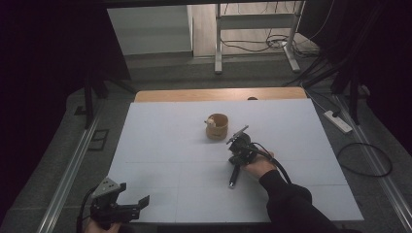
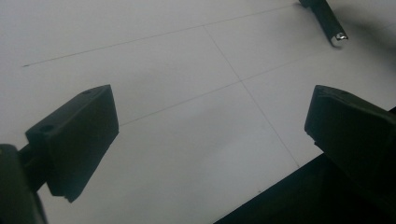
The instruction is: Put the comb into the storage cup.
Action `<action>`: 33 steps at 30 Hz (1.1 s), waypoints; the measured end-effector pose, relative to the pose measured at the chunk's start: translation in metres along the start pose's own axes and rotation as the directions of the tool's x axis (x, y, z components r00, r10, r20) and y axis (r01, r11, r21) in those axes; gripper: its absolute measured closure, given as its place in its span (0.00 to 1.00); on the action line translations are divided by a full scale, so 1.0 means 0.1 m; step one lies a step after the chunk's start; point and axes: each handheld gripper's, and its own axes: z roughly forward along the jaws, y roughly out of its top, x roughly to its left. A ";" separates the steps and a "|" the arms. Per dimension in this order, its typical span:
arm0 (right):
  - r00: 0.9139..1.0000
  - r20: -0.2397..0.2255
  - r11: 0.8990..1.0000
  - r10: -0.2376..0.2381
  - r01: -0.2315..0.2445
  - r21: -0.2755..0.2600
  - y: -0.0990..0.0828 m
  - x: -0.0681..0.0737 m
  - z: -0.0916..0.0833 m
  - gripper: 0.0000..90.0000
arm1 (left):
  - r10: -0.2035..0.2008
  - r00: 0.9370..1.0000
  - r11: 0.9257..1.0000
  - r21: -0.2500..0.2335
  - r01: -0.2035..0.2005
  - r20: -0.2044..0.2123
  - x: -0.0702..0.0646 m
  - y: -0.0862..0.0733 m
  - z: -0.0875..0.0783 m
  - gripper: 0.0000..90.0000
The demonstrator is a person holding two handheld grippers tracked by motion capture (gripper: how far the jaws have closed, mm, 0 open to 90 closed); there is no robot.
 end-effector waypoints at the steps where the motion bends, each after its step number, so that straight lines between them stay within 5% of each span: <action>1: 1.000 -0.003 1.000 0.003 -0.003 0.001 -0.02 0.00 -0.01 1.00 | -0.001 1.000 1.000 0.000 0.001 0.000 0.00 0.00 0.00 0.04; 17: 0.999 -0.041 1.000 -0.006 0.007 0.028 -0.34 0.11 -0.18 1.00 | -0.002 1.000 1.000 0.001 0.002 -0.001 0.00 0.00 0.00 0.04; 33: 0.998 -0.053 0.999 0.039 -0.038 0.024 -0.75 -0.01 -0.39 0.99 | -0.001 1.000 1.000 0.002 0.001 -0.003 0.00 0.00 0.00 0.04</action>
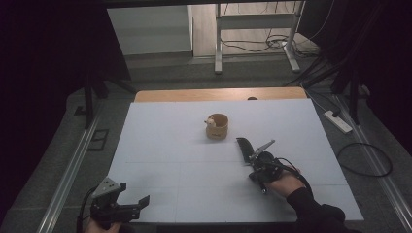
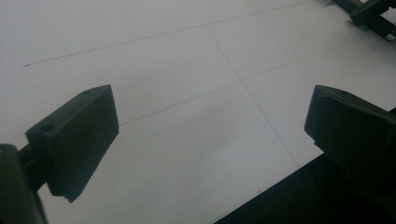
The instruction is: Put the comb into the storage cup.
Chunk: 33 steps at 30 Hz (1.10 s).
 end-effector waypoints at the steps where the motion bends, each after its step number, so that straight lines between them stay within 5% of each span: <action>1: 1.000 0.002 1.000 0.002 -0.002 -0.002 -0.02 -0.02 -0.01 0.99 | 0.000 1.000 1.000 0.000 0.000 0.000 0.00 0.00 0.00 0.04; 14: 0.995 0.062 0.997 0.074 -0.074 -0.015 -0.24 -0.30 -0.17 1.00 | 0.001 1.000 1.000 0.002 -0.001 0.000 0.00 0.00 0.00 0.04; 25: 0.998 0.055 0.998 0.042 -0.038 -0.058 -0.18 -0.17 -0.27 0.99 | -0.002 1.000 1.000 0.000 0.002 0.001 0.00 0.00 0.00 0.04; 33: 0.992 0.124 0.995 0.031 -0.019 -0.101 -0.13 -0.09 -0.36 0.79 | -0.001 1.000 1.000 0.000 0.001 0.002 0.00 0.00 0.00 0.04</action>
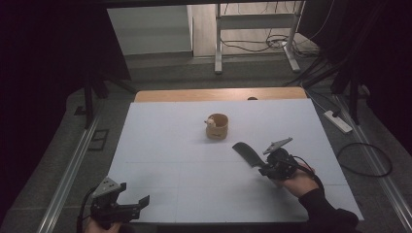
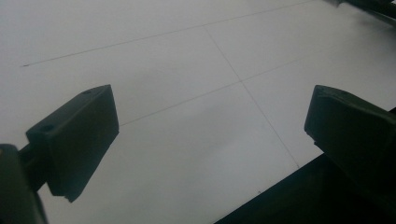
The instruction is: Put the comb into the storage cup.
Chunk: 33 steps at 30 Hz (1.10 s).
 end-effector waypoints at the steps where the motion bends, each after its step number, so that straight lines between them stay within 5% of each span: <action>1: 1.000 0.000 1.000 0.000 0.000 0.000 0.00 0.00 0.00 0.79 | 0.000 1.000 1.000 0.000 0.000 0.000 0.00 0.00 0.00 0.04; 11: 0.998 0.041 0.998 0.055 -0.054 -0.020 0.03 -0.11 -0.07 0.41 | -0.001 1.000 1.000 0.001 0.001 0.001 0.00 0.00 0.00 0.04; 18: 0.995 0.069 0.997 0.070 -0.068 -0.031 0.05 -0.17 -0.09 0.23 | -0.002 1.000 1.000 0.002 0.002 0.002 0.00 0.00 0.00 0.04; 28: 0.991 0.089 0.994 0.105 -0.102 -0.037 0.07 -0.24 -0.07 0.02 | 0.003 1.000 1.000 0.003 -0.003 0.000 0.00 0.00 0.00 0.04; 33: 0.990 0.087 0.993 0.114 -0.111 -0.036 0.08 -0.27 -0.06 0.00 | 0.003 1.000 1.000 0.003 -0.003 0.001 0.00 0.00 0.00 0.04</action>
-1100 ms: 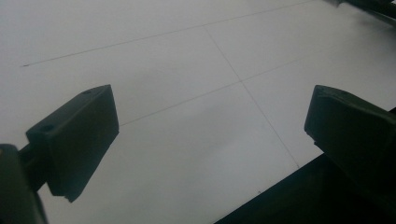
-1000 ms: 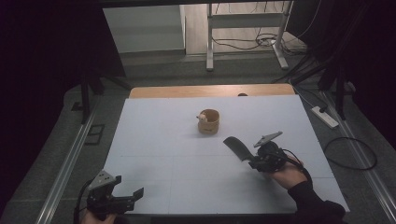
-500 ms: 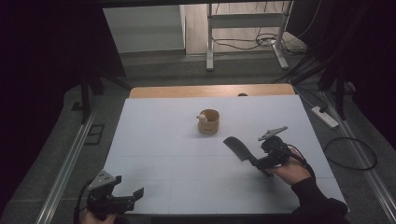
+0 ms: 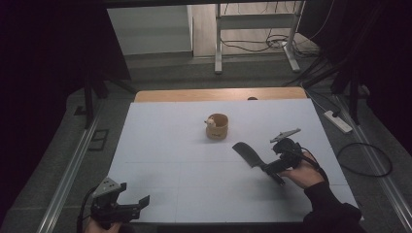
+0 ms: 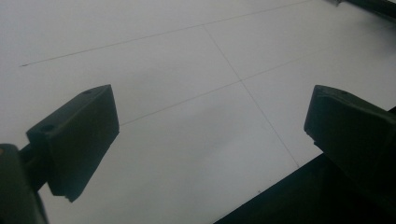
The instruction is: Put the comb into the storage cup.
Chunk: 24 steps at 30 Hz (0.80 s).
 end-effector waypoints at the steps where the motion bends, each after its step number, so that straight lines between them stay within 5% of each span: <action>1: 1.000 0.001 1.000 -0.005 0.005 0.009 0.00 0.00 0.02 0.00 | -0.002 1.000 1.000 0.000 0.002 0.001 0.00 0.00 0.00 0.04; 24: 0.999 -0.010 0.991 -0.041 0.042 0.127 -0.12 0.01 0.37 0.00 | 0.000 1.000 1.000 -0.001 0.000 0.002 0.00 0.00 0.00 0.04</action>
